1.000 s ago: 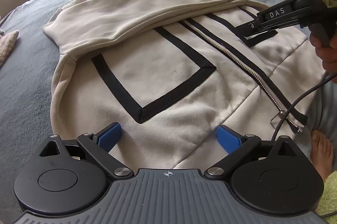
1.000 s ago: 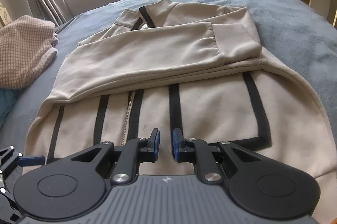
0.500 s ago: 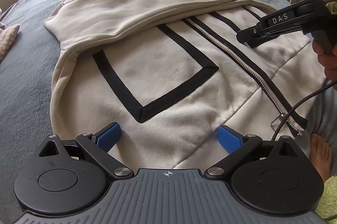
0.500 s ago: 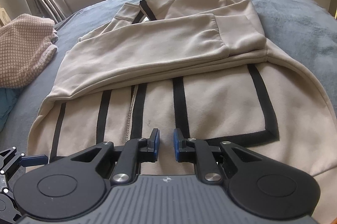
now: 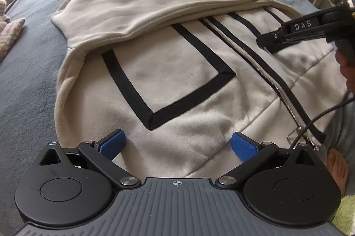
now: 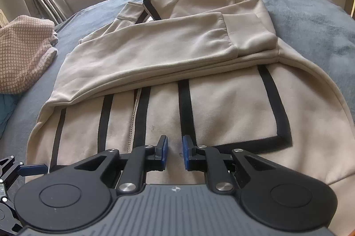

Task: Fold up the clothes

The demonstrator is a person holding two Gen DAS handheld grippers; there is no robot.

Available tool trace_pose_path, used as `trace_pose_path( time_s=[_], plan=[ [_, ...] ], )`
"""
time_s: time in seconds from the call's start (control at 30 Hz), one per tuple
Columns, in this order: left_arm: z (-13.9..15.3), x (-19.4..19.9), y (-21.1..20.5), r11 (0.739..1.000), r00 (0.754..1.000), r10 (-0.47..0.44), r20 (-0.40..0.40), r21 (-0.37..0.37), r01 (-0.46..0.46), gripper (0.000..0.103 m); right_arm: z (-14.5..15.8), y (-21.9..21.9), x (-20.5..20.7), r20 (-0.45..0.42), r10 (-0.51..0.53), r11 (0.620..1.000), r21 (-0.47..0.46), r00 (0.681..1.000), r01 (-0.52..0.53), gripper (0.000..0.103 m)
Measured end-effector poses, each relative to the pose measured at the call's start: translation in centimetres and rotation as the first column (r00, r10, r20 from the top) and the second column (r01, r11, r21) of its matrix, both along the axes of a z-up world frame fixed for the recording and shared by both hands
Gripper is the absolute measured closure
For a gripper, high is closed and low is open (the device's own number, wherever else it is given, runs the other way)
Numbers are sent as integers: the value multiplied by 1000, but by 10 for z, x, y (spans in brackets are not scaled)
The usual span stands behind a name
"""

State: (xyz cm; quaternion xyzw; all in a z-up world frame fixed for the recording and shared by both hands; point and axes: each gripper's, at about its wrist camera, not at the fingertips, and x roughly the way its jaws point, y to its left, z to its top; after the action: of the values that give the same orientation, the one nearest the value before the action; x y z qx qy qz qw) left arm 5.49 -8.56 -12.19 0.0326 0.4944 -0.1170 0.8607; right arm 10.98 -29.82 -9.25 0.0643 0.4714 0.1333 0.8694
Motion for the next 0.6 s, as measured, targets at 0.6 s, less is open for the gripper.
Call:
trace_pose_path(
  time_s=[0.6],
  plan=[
    [-6,10,-8,998,999,-7,36,60,5,0,-5,-5,9,4,-22,1000,-15,1000,22,88]
  ],
)
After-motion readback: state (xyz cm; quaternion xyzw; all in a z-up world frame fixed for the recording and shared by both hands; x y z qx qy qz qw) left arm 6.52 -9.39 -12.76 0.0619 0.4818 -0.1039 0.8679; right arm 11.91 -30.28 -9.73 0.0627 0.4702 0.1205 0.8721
